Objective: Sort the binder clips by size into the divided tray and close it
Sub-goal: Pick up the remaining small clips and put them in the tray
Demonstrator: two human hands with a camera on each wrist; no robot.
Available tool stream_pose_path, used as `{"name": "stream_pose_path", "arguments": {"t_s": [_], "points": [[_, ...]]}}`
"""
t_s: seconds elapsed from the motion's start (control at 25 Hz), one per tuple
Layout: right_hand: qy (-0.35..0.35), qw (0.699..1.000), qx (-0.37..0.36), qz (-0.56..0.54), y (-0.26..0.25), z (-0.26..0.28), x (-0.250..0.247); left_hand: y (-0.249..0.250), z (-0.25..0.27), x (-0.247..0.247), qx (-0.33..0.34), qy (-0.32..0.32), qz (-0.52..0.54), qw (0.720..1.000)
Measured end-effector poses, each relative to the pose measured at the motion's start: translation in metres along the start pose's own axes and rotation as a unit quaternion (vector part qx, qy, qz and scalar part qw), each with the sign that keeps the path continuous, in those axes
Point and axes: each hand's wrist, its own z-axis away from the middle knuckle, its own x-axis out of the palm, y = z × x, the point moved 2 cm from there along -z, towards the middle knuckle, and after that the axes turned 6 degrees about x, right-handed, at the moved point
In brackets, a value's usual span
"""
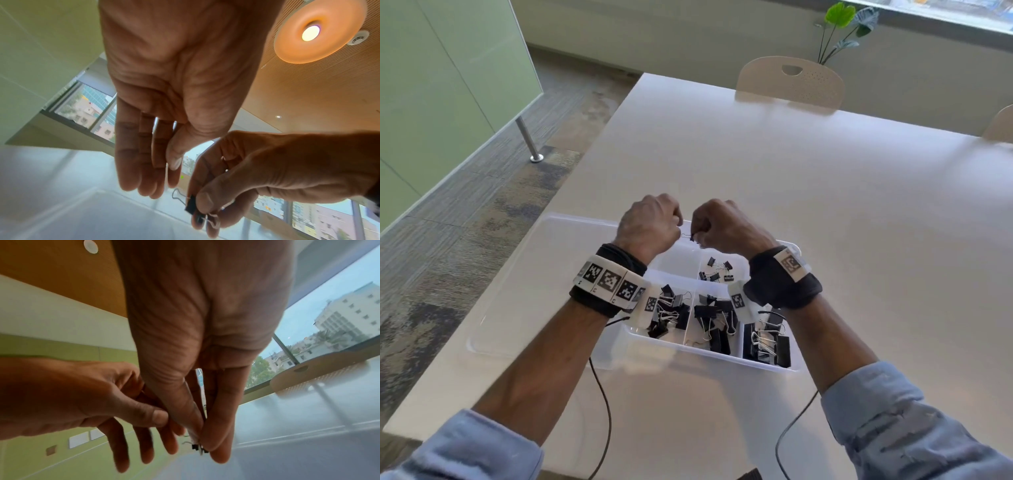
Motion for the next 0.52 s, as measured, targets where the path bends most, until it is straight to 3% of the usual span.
{"name": "stream_pose_path", "arguments": {"t_s": [0.2, 0.4, 0.52], "points": [[-0.013, 0.999, -0.017, -0.026, -0.016, -0.009, 0.016, -0.027, 0.01, -0.003, -0.043, -0.013, 0.002, 0.999], [0.026, 0.998, 0.01, -0.054, 0.018, 0.005, 0.0, -0.039, 0.016, 0.008, -0.05, -0.024, 0.001, 0.998], [-0.029, 0.999, 0.022, -0.02, 0.042, 0.018, 0.001, -0.041, 0.018, 0.012, -0.049, -0.015, 0.005, 0.999]]}}
